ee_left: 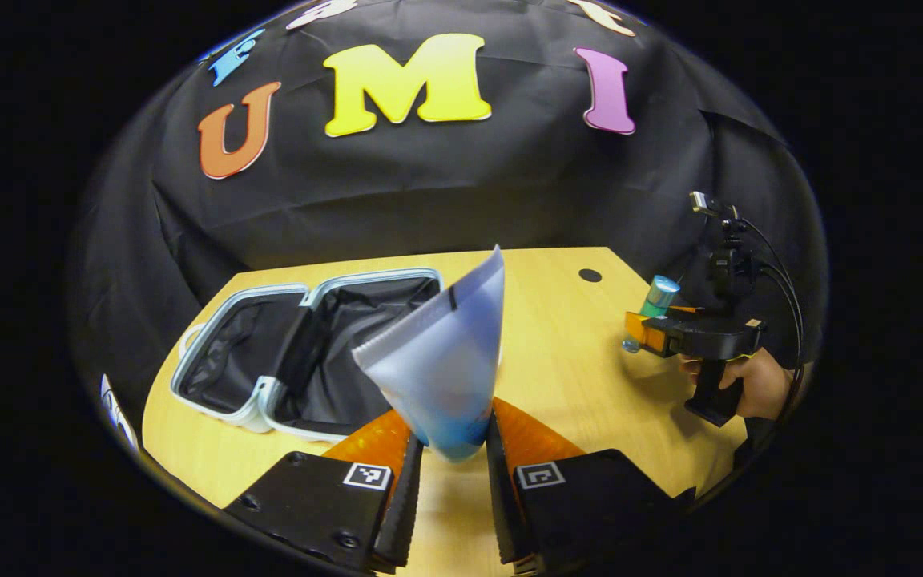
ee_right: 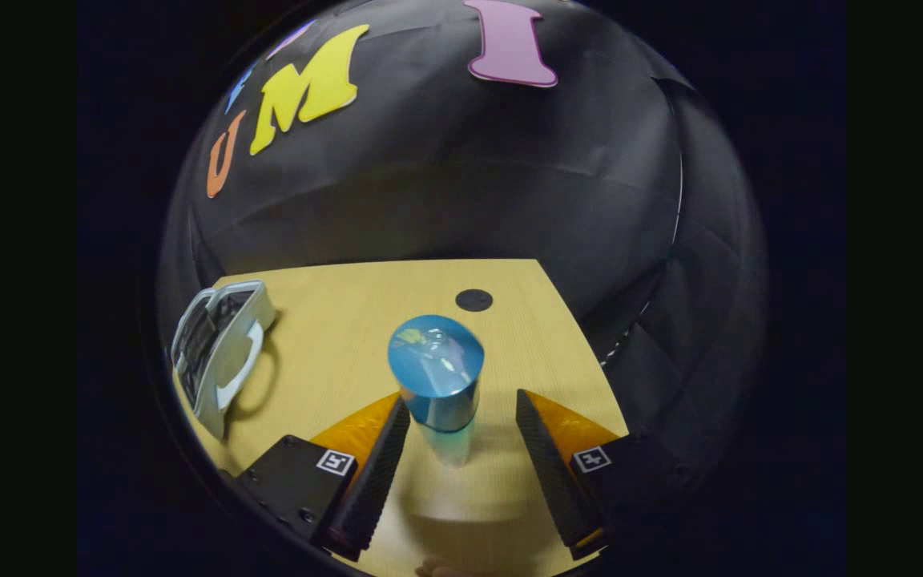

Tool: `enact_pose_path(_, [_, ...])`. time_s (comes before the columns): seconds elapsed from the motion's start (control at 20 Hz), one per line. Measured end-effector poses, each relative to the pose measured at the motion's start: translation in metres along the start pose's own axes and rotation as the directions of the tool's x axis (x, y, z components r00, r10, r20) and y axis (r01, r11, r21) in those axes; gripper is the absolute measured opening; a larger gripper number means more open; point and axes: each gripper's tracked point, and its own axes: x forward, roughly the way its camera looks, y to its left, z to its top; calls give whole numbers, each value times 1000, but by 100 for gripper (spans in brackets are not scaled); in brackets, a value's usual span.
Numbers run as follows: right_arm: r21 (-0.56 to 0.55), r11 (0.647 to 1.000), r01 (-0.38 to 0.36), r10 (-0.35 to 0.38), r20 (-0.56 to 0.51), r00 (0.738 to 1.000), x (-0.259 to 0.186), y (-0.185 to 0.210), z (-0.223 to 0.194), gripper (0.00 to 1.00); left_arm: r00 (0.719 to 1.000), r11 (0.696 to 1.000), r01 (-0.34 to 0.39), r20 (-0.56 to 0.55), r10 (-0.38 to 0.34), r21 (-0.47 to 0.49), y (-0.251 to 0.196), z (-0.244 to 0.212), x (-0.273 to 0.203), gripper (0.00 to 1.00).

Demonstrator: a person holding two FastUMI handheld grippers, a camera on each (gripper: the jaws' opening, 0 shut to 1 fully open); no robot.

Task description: First open the suitcase, pack the skin care products into it, and then close the suitcase.

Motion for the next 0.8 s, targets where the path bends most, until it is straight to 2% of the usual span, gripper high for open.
enact_pose_path(0.05, [9, 1000, 6, -6, -5, 1000, 3, -2, -1, 80, 1000, 1000, -12, 4, 12, -3, 8, 2, -5, 43])
enact_pose_path(0.15, [14, 1000, 6, -6, -14, 1000, 11, -2, -7, 74, 1000, 1000, -29, 4, 29, 3, 23, 5, -10, 43])
enact_pose_path(0.2, [1, 1000, 7, -6, -25, 1000, 13, 1, -11, 74, 999, 999, -36, 6, 36, 9, 31, 7, -11, 43])
enact_pose_path(0.25, [-14, 1000, 4, -5, -40, 999, 15, 2, -17, 67, 999, 999, -38, 7, 38, 12, 35, 9, -12, 43])
enact_pose_path(0.4, [-13, 1000, -16, 15, -71, 997, 18, 9, -26, 58, 999, 999, -45, 21, 45, 19, 46, 17, -15, 43])
enact_pose_path(0.5, [-5, 1000, 11, -11, -72, 997, 16, 8, -27, 36, 999, 999, -38, 31, 38, 9, 51, 23, -13, 43])
enact_pose_path(0.55, [11, 1000, 6, -5, -82, 997, 13, 9, -29, 37, 999, 999, -36, 33, 36, 4, 56, 25, -12, 43])
enact_pose_path(0.75, [27, 999, 28, -26, -79, 997, -15, 12, -30, 33, 999, 1000, -23, 32, 23, -10, 75, 30, -10, 43])
enact_pose_path(0.8, [25, 999, 29, -27, -74, 997, -24, 16, -28, 36, 999, 1000, -17, 30, 17, -6, 80, 32, -8, 43])
